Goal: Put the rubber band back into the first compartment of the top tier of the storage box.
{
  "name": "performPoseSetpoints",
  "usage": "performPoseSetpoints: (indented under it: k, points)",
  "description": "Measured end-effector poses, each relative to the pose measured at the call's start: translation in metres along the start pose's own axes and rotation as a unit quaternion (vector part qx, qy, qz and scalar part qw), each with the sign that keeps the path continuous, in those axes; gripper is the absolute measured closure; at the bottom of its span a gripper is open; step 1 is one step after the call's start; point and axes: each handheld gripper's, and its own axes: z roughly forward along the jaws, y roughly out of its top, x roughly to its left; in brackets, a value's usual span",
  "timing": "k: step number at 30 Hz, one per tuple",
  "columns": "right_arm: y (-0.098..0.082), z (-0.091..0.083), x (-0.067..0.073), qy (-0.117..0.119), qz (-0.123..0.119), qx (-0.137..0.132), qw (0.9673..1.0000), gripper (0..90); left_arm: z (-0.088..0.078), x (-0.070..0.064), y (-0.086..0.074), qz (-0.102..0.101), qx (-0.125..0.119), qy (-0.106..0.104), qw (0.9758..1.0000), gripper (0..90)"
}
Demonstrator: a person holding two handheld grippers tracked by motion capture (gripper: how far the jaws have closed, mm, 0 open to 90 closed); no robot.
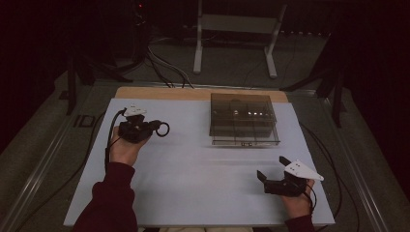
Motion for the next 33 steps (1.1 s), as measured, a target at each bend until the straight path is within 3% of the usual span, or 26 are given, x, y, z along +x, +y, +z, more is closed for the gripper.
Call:
performPoseSetpoints:
  k: [17,33]
  points:
    - [0.000,0.000,0.000,0.001,0.000,0.000,1.0000,0.0,0.015,-0.014,0.014,0.014,0.010,-0.025,0.9995,88.8]
    - [0.000,0.001,0.000,0.002,-0.001,0.000,1.0000,0.0,0.024,-0.026,0.024,0.023,0.004,-0.038,0.9990,88.8]
